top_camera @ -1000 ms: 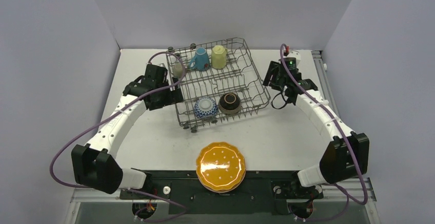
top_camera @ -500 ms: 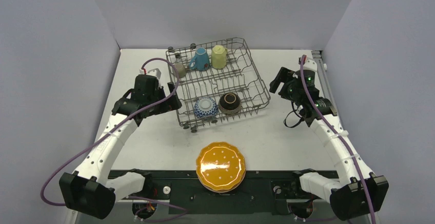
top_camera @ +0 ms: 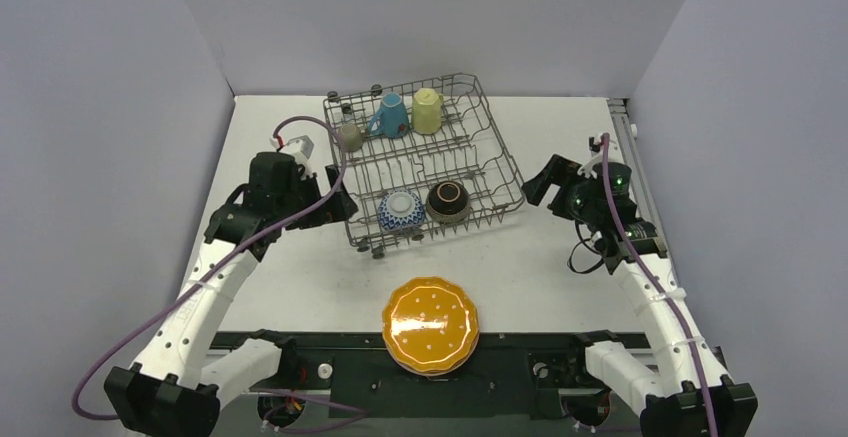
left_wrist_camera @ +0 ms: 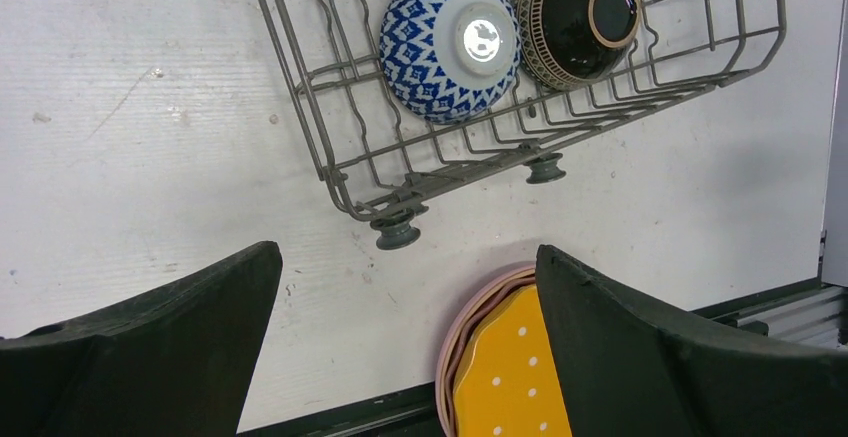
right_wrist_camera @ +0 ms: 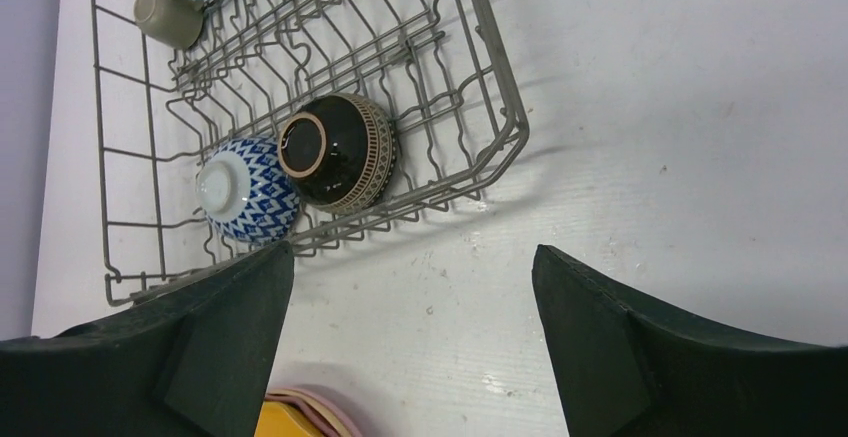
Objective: Load the mixed dishes into the dish rack
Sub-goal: Adjust the dish rack at the center of the board.
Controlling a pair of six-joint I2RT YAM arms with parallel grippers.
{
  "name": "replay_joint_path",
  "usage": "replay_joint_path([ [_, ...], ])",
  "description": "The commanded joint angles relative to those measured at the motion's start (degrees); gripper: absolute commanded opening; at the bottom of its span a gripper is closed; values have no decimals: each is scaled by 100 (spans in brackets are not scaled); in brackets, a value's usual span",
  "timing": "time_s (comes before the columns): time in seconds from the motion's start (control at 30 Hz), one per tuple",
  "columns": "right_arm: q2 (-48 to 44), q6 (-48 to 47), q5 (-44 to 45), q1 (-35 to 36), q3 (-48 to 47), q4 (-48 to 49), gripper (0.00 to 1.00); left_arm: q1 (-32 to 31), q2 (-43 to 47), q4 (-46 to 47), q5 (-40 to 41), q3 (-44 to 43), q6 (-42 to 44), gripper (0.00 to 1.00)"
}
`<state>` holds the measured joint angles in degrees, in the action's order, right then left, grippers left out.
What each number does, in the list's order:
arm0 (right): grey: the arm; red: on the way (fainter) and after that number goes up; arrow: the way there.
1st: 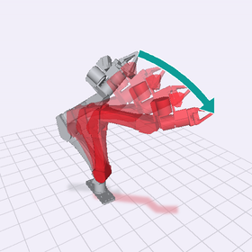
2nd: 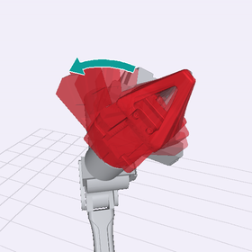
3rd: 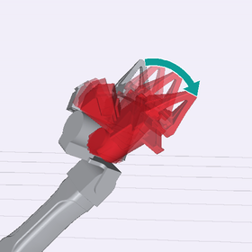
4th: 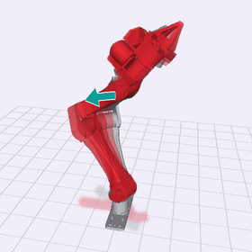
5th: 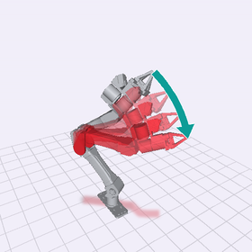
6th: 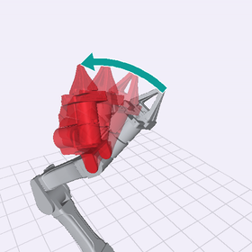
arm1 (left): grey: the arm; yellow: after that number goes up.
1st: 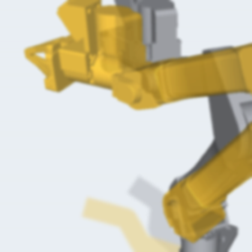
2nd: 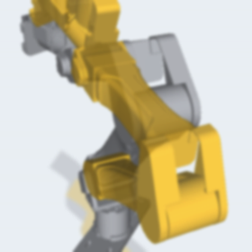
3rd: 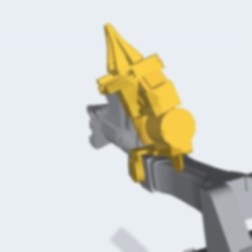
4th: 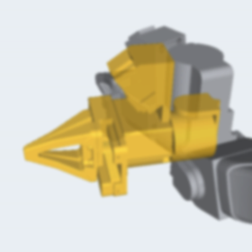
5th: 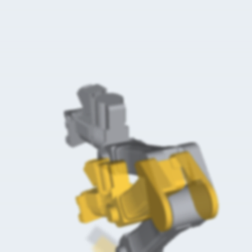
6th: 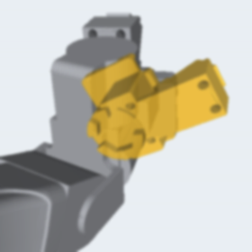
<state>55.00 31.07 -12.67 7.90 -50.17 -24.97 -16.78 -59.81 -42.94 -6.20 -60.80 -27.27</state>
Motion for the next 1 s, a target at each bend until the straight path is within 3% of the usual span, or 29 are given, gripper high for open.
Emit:
replay_joint_path([
  [0.0,-589,-158,-393,-17,141,67,84,6,428,-123,-286,134,83,96],
  [0.23,-1186,-130,-356,337,345,-330,84,-371,921,-237,-302,544,-185,96],
  [0.4,-1379,-17,296,1275,422,-582,83,-1150,1117,-369,193,735,-558,96],
  [0.67,-1477,411,852,2344,854,-466,81,-1840,1443,-173,337,1575,-1234,100],
  [0.97,-1099,762,2016,3833,1035,-431,80,-3085,1488,104,982,2158,-2286,85],
])
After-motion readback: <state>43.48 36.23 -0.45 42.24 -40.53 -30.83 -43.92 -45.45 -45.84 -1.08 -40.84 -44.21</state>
